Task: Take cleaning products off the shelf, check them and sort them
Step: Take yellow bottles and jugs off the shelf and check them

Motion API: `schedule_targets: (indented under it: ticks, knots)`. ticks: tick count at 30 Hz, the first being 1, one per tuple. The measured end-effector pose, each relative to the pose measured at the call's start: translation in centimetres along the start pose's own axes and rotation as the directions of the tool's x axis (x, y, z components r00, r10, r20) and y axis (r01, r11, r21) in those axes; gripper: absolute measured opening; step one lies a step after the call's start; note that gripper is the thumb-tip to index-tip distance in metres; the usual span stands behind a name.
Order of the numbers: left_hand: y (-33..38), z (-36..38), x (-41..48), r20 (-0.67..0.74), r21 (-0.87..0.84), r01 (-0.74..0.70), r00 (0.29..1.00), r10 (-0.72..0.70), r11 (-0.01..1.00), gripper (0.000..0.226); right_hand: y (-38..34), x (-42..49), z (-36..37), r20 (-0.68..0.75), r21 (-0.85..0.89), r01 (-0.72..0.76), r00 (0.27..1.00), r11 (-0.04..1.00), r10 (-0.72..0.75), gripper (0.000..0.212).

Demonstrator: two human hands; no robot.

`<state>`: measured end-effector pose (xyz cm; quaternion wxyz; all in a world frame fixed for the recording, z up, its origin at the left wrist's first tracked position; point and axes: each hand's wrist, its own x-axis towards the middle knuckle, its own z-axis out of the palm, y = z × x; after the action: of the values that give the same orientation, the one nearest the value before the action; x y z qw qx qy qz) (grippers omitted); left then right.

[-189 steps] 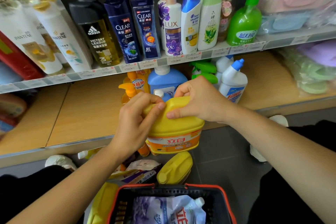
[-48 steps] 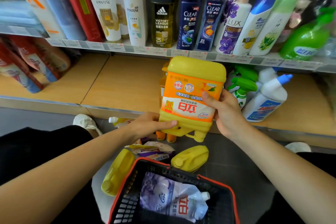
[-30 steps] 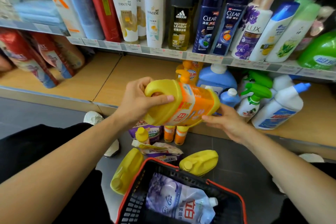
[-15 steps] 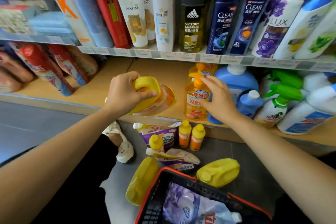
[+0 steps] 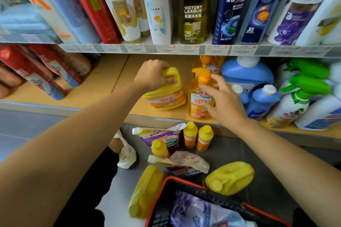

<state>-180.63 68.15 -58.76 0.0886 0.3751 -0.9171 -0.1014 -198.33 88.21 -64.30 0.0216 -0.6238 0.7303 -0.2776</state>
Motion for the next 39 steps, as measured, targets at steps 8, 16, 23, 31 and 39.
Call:
schedule_targets:
  ticks: [8,16,23,31,39]
  knots:
    - [-3.9,1.8,-5.2,-0.269,-0.124,0.139,0.948,-0.168,0.982,0.086,-0.6,-0.2,0.1,-0.124,0.4,-0.197,0.956,0.895,0.266,0.052]
    - [-5.1,9.9,-6.5,0.094,-0.745,0.348,0.9,-0.426,0.57,0.091,-0.6,0.4,0.8,-0.104,0.157,-0.241,0.96,0.958,0.259,0.056]
    - [-6.6,12.0,-1.8,0.037,-0.687,0.344,0.896,-0.442,0.64,0.085,-0.5,0.6,2.2,-0.177,0.116,-0.22,0.955,0.969,0.239,0.043]
    - [-6.6,11.8,4.3,-0.008,-0.651,0.348,0.885,-0.465,0.674,0.078,0.2,0.7,2.3,-0.182,0.105,-0.158,0.967,0.982,0.175,0.041]
    - [-5.4,13.0,-0.3,0.066,-0.443,0.407,0.904,-0.423,0.799,0.071,0.5,1.2,1.2,-0.113,0.105,-0.159,0.979,0.982,0.17,0.048]
